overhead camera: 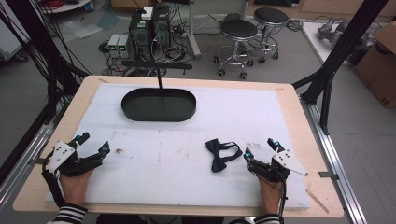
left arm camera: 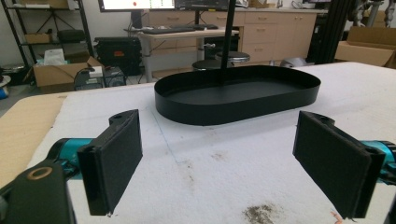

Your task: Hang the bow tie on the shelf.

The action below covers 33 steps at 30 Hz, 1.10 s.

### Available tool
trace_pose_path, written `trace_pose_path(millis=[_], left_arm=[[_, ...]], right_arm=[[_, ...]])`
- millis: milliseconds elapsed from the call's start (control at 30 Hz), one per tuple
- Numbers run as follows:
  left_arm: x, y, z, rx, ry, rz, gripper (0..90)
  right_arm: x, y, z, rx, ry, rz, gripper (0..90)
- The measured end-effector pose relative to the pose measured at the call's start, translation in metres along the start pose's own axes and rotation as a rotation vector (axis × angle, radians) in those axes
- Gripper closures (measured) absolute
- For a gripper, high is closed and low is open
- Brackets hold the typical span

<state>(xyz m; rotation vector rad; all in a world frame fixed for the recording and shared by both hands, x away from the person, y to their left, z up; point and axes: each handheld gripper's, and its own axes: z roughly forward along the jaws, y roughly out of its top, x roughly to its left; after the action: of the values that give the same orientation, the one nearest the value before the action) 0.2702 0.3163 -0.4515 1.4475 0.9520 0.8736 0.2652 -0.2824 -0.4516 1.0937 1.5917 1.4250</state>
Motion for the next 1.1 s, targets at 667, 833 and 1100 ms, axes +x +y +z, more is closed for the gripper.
trace_pose_path(millis=[667,833,1100], left_arm=[[-0.0007,-0.0001,0.0001,-0.002,0.0,0.003,16.0],[-0.0006,-0.0002,-0.0001,-0.005,-0.001,0.002,16.0],[-0.0006,-0.0002,-0.0002,-0.004,-0.001,0.002,16.0]], right_arm=[[-0.0006,-0.0004,-0.0011,-0.018,-0.013,-0.001,8.4],[0.0001,-0.0006,-0.0014,-0.019,-0.025,0.007,8.4],[-0.0023,-0.0003,-0.0014,-0.02,-0.053,0.036,8.5]])
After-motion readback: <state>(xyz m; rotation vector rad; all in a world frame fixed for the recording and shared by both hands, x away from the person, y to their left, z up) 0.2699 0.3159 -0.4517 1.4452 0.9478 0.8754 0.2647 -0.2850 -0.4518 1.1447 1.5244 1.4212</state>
